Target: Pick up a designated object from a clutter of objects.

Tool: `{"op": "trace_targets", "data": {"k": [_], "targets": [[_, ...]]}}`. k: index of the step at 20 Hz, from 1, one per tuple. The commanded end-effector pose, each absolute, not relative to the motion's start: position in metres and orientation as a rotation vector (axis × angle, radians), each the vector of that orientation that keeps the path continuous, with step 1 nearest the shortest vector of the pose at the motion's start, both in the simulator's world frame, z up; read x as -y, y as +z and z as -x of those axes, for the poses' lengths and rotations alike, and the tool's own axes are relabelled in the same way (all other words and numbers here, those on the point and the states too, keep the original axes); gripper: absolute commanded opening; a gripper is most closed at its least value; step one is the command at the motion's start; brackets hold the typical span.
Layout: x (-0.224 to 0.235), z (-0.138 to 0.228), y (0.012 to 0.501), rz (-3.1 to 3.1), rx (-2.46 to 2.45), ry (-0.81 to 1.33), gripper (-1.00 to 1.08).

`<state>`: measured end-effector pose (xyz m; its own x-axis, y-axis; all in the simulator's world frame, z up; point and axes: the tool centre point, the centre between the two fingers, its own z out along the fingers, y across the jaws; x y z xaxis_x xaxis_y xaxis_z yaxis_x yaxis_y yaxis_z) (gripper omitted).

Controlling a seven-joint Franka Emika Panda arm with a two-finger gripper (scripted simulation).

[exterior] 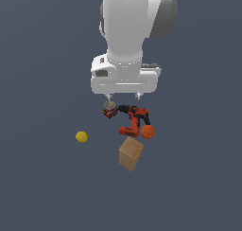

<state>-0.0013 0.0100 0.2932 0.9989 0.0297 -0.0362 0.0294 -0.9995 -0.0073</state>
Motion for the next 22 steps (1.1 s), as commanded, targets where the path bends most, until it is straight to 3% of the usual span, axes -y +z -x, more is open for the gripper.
{"op": "trace_targets", "data": {"k": [1, 11, 22], "targets": [[-0.010, 0.001, 0.293, 3.134, 0.046, 0.057, 1.00], [-0.033, 0.003, 0.289, 3.155, 0.116, 0.055, 1.00], [-0.024, 0.008, 0.275, 3.155, 0.035, 0.052, 1.00]]}}
